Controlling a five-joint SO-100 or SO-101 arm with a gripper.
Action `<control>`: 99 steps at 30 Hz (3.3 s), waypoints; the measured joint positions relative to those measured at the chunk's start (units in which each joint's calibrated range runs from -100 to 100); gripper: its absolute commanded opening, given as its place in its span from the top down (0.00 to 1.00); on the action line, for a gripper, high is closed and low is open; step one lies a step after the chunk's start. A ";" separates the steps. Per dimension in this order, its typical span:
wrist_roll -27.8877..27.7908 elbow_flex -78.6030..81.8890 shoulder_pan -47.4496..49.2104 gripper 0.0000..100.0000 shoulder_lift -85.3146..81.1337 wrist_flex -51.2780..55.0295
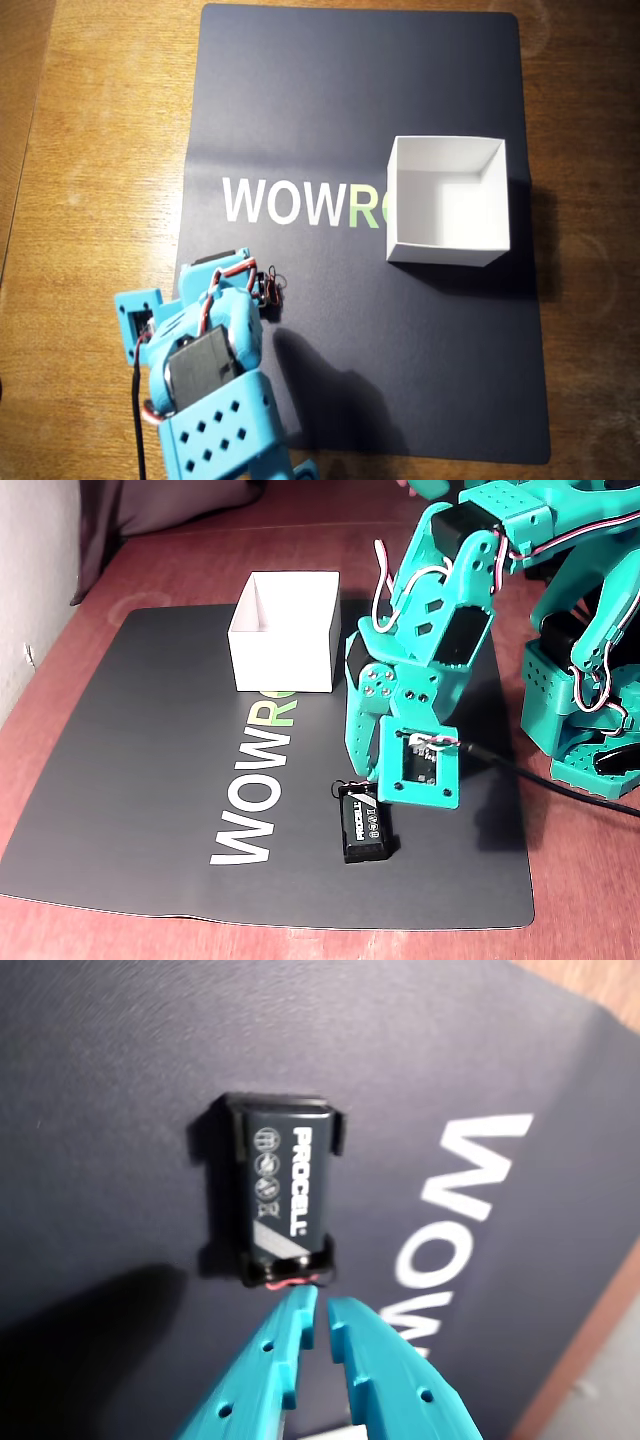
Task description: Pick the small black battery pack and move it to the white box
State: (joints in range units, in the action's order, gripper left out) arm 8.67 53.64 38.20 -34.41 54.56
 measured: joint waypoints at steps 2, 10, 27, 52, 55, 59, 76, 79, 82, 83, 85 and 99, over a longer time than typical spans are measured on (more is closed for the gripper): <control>2.31 0.00 0.12 0.99 1.78 -0.09; 5.89 0.00 0.12 0.99 4.15 -1.92; 5.83 0.00 -0.12 0.83 4.24 -1.92; 5.83 -4.18 -0.12 0.83 14.75 0.96; 5.83 -4.73 -0.12 0.83 16.02 0.96; 5.83 -5.18 -0.12 0.83 17.46 0.96; 2.68 -5.55 -0.12 0.83 20.00 -2.35; 2.05 -5.55 -0.12 0.83 20.34 -2.53; 1.73 -5.55 -0.12 0.83 20.34 -2.53; 1.31 -5.55 -0.12 0.83 20.42 -2.53; 0.74 -5.55 -0.12 0.83 21.10 -2.53; 0.68 -5.64 -0.25 0.83 24.49 -2.70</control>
State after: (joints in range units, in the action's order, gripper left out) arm 9.35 48.00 37.95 -9.92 51.85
